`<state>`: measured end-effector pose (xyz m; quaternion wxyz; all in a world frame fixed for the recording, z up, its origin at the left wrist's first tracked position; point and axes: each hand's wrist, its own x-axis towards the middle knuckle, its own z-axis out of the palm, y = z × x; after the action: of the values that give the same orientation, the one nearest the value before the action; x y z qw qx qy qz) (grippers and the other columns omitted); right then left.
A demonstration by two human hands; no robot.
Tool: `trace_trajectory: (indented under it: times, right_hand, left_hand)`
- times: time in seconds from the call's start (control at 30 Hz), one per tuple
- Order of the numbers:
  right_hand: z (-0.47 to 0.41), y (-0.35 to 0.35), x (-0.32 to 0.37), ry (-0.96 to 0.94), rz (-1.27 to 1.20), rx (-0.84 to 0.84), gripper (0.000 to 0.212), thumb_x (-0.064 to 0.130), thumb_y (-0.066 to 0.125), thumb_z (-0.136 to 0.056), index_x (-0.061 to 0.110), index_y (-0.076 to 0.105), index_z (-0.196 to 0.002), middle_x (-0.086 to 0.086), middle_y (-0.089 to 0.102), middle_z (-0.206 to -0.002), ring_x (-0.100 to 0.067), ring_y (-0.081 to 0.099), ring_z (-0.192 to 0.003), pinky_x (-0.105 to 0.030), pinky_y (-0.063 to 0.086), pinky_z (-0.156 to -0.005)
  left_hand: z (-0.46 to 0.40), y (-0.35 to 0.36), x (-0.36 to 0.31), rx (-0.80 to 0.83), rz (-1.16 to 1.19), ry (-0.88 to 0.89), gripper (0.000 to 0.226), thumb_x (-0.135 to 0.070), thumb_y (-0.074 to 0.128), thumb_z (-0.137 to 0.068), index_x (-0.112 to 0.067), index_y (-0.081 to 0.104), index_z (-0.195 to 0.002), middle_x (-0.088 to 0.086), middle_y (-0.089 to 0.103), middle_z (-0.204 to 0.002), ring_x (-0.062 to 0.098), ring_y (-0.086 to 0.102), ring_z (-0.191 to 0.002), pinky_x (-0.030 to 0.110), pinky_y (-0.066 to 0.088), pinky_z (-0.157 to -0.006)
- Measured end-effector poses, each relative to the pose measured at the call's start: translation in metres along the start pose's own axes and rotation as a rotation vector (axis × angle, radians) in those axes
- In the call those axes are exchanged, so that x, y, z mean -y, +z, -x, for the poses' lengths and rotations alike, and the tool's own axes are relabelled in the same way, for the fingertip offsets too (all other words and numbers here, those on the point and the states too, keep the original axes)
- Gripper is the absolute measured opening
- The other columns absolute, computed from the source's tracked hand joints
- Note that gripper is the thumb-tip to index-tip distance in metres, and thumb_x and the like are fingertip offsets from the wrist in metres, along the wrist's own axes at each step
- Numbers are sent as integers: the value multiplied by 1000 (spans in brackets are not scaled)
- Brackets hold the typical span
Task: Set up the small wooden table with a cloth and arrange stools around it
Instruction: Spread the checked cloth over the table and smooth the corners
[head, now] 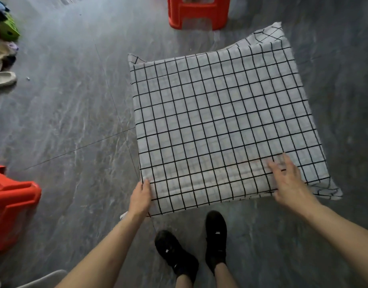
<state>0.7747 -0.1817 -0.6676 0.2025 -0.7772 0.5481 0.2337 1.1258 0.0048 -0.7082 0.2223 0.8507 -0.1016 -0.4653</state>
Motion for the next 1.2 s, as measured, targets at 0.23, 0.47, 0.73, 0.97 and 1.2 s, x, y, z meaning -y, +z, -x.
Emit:
trace_trajectory:
  times: [0.23, 0.47, 0.73, 0.97, 1.2]
  right_hand:
    - [4, 3, -86, 221, 61, -2, 99, 7, 76, -76, 13, 14, -153, -25, 6, -149, -48, 20, -135, -56, 38, -101]
    - [1, 6, -100, 295, -36, 17, 94, -9, 49, -84, 25, -3, -154, -28, 5, -149, -50, 30, -127, -54, 37, -101]
    - [-8, 7, -117, 254, -49, -68, 85, -9, 38, -87, 21, -3, -155, -26, 50, -121, -41, 48, -109, -46, 43, -93]
    - [4, 2, -135, 246, -103, 10, 92, -12, 40, -83, 18, -11, -154, -21, 60, -94, -28, 49, -73, -35, 46, -71]
    - [2, -13, -114, 241, 89, 24, 105, -3, 55, -80, 21, -19, -152, -17, 38, -131, -31, 46, -112, -39, 49, -86]
  left_hand:
    - [-8, -29, -7, -110, -402, 152, 65, -40, 33, -104, -11, 7, -156, 6, 6, -164, 21, 10, -150, 40, 14, -119]
    - [-18, 3, -54, -122, -975, 614, 86, -65, 48, -89, -32, 2, -155, -1, -8, -163, 26, -10, -150, 41, -5, -120]
    - [-18, -17, -71, -29, -1018, 574, 99, -70, 59, -77, -42, 2, -153, -11, -14, -161, 10, -10, -147, 45, 25, -117]
    - [-10, -20, -74, -19, -1010, 529, 102, -65, 64, -74, -45, 3, -152, -18, -18, -158, 7, -12, -146, 51, 39, -107]
    - [-10, -19, -72, -18, -976, 495, 102, -58, 73, -74, -42, 11, -153, -16, -12, -160, 13, -2, -150, 52, 40, -106]
